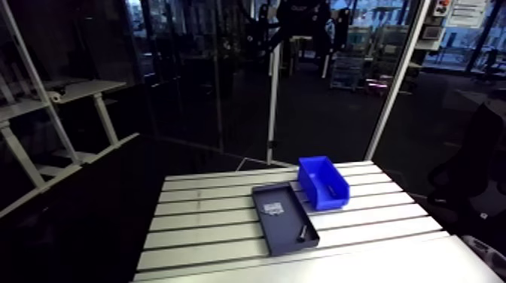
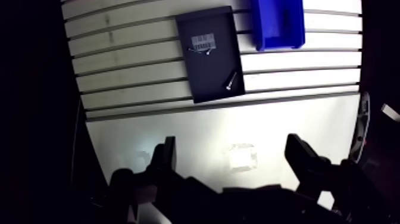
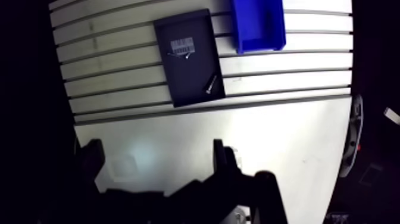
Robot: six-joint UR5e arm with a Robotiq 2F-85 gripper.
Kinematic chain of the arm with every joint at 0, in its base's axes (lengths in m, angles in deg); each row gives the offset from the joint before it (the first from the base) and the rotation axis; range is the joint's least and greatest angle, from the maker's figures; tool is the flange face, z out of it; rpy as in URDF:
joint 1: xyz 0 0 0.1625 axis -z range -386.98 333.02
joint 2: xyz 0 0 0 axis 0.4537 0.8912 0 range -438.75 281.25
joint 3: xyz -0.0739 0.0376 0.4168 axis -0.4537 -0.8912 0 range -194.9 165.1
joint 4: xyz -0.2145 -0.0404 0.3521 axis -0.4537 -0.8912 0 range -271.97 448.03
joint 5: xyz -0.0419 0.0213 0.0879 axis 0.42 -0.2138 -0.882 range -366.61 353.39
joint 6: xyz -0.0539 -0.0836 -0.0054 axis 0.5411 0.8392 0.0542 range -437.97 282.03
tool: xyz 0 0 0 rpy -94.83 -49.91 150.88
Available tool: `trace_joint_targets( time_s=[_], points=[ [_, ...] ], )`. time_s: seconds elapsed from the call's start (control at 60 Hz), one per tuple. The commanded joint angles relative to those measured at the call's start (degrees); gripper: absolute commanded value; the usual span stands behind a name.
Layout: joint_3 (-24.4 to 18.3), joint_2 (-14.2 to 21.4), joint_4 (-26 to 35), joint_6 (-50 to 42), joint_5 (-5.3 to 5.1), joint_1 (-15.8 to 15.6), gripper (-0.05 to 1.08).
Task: Pick up the M10 bolt from the tray and put it into the blue bin.
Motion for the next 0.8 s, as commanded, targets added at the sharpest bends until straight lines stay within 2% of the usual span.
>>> trace_joint_targets(
  time_s=[0.017,0.367,0.617,0.8],
  points=[
    [1.4,0.0,-1.1,0.0,-0.06,0.2,0.01],
    [5.9,0.0,-5.1,-3.7,-0.07,0.8,0.01],
    [8.6,-0.5,-8.1,-7.4,-0.07,2.8,0.01],
    [10.6,-0.9,-10.2,-9.4,0.02,3.1,0.01]
  ],
)
